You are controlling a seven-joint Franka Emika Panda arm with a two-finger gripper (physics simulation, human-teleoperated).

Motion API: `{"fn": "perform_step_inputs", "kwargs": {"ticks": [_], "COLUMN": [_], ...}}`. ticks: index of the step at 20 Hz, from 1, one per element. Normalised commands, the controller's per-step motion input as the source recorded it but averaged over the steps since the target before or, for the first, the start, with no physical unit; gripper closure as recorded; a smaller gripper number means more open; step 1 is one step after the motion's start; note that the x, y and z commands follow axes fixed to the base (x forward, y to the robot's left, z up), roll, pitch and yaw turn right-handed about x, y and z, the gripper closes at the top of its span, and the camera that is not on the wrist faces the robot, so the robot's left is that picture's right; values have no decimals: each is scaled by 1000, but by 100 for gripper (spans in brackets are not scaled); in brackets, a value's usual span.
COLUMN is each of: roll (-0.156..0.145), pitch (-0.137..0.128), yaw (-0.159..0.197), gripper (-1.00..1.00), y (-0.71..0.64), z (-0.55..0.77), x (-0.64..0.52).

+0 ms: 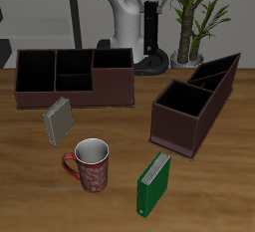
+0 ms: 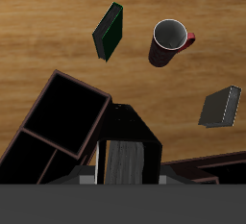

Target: Place the black book into the left desk caddy's right compartment

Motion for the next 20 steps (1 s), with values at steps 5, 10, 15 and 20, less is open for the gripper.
{"fn": "perform_step_inputs", "kwargs": {"ticks": [5,10,15,20], "roll": [26,35,16,20], "pitch": [0,34,36,50], "yaw": [17,-7,20,-3], "gripper": [100,100,100,100], "y": [267,373,345,274], "z": [81,52,30,-38], "x": [49,137,183,240]}}
